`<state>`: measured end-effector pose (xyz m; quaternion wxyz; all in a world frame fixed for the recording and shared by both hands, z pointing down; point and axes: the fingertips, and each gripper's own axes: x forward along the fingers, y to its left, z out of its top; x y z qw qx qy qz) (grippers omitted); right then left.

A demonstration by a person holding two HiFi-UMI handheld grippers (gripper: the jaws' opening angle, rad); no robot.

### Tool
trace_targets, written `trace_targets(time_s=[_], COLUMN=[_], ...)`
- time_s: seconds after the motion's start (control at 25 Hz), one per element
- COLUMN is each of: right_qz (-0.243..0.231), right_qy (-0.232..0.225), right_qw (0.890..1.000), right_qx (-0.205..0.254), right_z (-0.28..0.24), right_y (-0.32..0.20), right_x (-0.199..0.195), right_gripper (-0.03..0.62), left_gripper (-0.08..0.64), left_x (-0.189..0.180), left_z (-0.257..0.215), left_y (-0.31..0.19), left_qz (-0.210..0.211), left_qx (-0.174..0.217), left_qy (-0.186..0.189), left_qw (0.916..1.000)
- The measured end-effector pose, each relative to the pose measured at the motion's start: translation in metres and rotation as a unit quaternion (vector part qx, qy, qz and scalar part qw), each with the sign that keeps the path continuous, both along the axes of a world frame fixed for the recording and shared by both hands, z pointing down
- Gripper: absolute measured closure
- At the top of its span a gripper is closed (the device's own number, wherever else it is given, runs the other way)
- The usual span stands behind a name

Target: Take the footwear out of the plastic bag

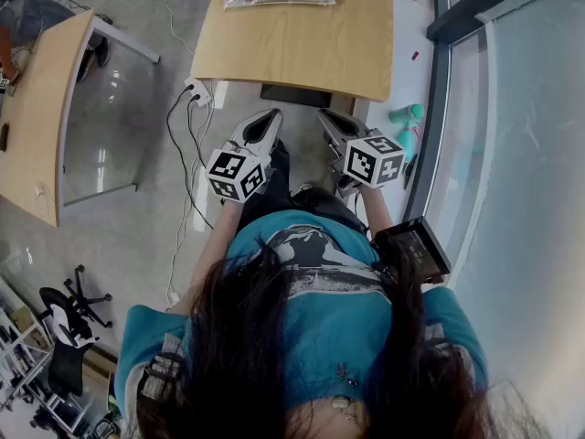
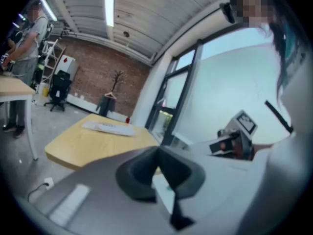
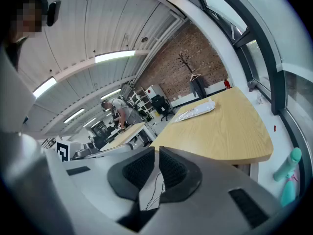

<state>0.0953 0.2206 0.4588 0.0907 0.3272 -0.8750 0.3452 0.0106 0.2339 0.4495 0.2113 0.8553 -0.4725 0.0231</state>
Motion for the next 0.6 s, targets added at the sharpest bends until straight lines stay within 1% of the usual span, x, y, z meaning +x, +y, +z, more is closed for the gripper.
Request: trace_targets(time_s=[0.16, 0.28, 0.44, 0.6], right_qz=[0.01, 0.009, -0.005, 0.005], right_qy=[-0.006, 0.0, 0.015, 0.031], right_qw=[1.0, 1.0, 1.0, 0.999], right_qx=[-0.014, -0.02, -0.024, -0.035], right_z=[0.005, 0.005, 0.007, 0.015], right_y=[-0.052, -0.089, -0.133, -0.173], right_x=[-0.019, -0.051, -0.097, -0.124], right_gripper=[0.56, 0.56, 0.56, 0.56], left_gripper=[0.557, 0.557, 0.557, 0.557], left_x=[-0.023, -0.056, -0.1, -0.131], left_z=[-0.003, -0.006, -0.002, 0.004], left_y=[-0.057, -0.097, -0.149, -0.197], left_qz=[0.011, 0.01, 0.006, 0.012], left_qx=[0.008, 0.006, -0.002, -0.009], left_qy=[-0.016, -0.008, -0.003, 0.007], left_qw=[0.9998, 0.9999, 1.0, 0.9999])
